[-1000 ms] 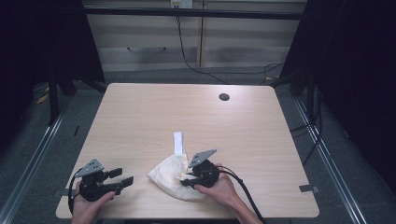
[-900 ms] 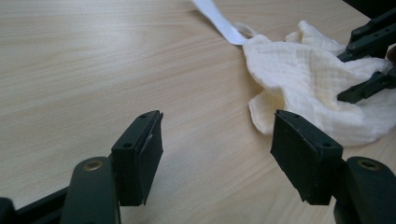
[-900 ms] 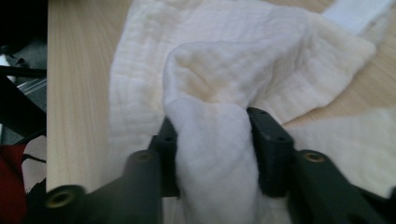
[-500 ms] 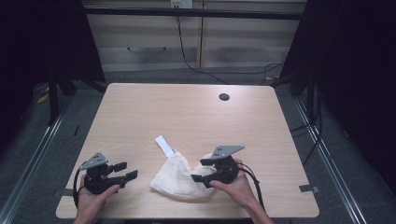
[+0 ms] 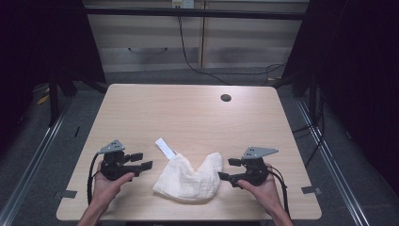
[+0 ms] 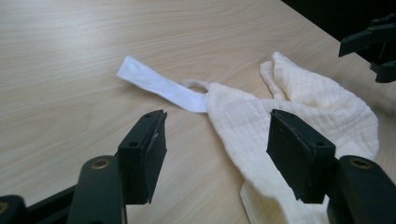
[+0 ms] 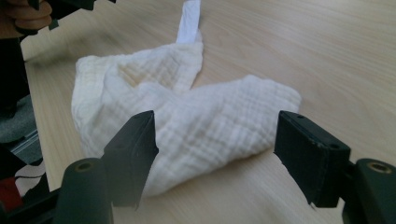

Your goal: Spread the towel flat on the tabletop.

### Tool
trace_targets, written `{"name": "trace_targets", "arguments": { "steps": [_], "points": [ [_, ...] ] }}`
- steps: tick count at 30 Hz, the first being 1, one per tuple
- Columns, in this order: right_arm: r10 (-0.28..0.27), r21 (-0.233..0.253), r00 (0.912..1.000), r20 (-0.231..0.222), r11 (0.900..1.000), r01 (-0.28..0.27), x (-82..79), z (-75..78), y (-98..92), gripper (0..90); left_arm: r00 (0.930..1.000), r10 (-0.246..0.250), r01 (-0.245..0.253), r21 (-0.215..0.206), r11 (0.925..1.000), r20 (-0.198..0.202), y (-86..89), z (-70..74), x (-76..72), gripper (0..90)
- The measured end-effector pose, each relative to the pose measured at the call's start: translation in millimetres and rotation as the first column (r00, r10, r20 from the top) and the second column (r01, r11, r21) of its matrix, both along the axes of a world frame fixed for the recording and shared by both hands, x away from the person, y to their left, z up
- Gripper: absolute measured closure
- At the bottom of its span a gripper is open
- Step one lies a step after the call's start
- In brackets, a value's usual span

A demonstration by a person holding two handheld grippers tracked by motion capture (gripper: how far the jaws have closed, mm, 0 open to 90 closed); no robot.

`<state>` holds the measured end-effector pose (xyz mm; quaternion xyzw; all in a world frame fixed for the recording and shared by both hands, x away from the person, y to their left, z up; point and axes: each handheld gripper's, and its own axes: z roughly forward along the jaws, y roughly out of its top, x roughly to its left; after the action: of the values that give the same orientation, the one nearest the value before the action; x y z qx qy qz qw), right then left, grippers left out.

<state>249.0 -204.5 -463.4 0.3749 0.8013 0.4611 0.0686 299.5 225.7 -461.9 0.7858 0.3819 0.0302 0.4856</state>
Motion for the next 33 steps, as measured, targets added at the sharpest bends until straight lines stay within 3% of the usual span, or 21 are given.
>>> {"name": "trace_targets", "arguments": {
  "steps": [3,4,8,12,18,26,30,33],
  "points": [
    [-0.014,0.007,0.9999,-0.008,1.000,0.014,-1.9,-4.1,-4.7,30.1,0.9992,-0.040,0.040,0.007,0.9992,-0.009,-14.9,-1.5,13.3,40.8],
    [-0.016,0.006,0.9998,-0.008,1.000,0.016,-1.7,-5.4,-5.9,30.2,0.9991,-0.043,0.043,0.009,0.9990,-0.002,-20.2,-2.3,17.1,46.1],
    [-0.026,0.016,0.9997,-0.003,1.000,0.026,1.1,-6.4,-5.5,30.4,0.9970,-0.070,0.069,-0.011,0.9975,-0.033,-41.2,-5.0,34.1,46.9],
    [-0.019,0.021,0.9998,0.002,1.000,0.019,1.6,-7.3,-4.1,30.6,0.9928,-0.102,0.102,0.004,0.9948,-0.064,-51.8,-6.9,48.0,48.3],
    [-0.018,0.025,0.9998,-0.008,1.000,0.018,1.3,-9.6,-3.7,31.5,0.9872,-0.124,0.132,0.069,0.9889,-0.099,-66.7,-18.6,65.3,54.9],
    [-0.014,0.031,0.9997,-0.017,0.999,0.015,2.2,-11.2,-4.8,31.2,0.9846,-0.137,0.144,0.060,0.9878,-0.109,-78.4,-30.3,74.9,58.1],
    [-0.016,0.036,0.9998,-0.013,0.999,0.016,1.9,-10.9,-6.0,31.2,0.9836,-0.153,0.162,0.093,0.9825,-0.095,-88.1,-34.4,75.3,57.2],
    [-0.031,0.037,0.9995,-0.009,0.999,0.031,2.0,-11.5,-6.2,31.2,0.9821,-0.162,0.170,0.091,0.9812,-0.096,-91.9,-37.5,75.4,58.0]
  ]
}}
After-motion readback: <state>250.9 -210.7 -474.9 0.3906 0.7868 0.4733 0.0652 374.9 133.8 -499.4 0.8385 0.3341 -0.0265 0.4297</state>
